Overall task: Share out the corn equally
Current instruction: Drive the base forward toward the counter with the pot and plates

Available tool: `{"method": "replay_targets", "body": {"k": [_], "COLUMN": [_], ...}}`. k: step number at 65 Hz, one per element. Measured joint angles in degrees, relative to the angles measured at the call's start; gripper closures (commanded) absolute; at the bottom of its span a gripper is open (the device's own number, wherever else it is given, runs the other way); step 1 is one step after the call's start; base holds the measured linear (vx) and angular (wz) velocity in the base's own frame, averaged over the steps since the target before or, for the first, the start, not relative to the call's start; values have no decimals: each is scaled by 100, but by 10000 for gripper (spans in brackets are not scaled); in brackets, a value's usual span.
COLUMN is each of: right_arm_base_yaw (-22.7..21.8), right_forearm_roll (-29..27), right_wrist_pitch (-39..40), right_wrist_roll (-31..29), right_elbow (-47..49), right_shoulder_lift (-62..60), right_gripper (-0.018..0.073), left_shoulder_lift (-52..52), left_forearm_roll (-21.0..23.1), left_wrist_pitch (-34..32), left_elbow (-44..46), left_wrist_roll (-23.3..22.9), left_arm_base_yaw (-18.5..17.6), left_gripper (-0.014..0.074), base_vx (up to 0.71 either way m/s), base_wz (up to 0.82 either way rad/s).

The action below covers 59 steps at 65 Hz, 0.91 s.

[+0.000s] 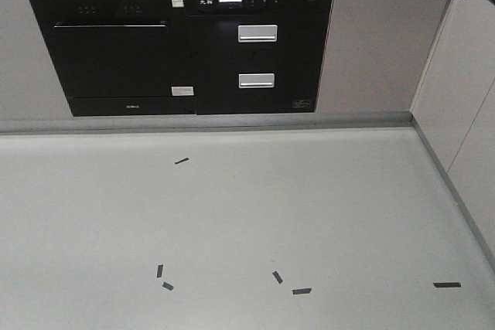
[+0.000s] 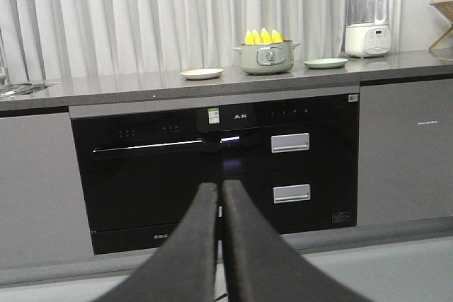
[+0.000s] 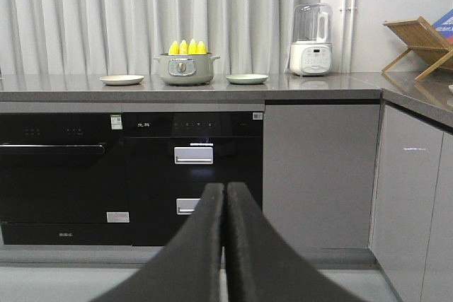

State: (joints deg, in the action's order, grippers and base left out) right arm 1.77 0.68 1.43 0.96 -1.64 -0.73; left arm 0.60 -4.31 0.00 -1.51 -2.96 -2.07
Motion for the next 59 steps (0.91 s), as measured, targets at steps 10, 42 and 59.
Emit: {"method": "replay_targets", "body": {"k": [10,42,59], "right_arm_base_yaw": [0,0,0], "right_forearm_roll": [0,0,0], "right_wrist_pitch": [0,0,0], "right_wrist_roll": [0,0,0], "right_elbow": [0,0,0], "right_shoulder_lift": [0,0,0], "right_gripper": [570,570,570], "left_shoulder_lift": [0,0,0], "left_forearm_roll": [0,0,0], "left_wrist_pitch": [0,0,0], "left_elbow": [0,0,0], "left_wrist_roll": [0,0,0], "left_arm_base_yaw": [0,0,0], "left_gripper": [603,603,603], "base_vx": [11,11,11], "base_wz": [-2,-2,11]}}
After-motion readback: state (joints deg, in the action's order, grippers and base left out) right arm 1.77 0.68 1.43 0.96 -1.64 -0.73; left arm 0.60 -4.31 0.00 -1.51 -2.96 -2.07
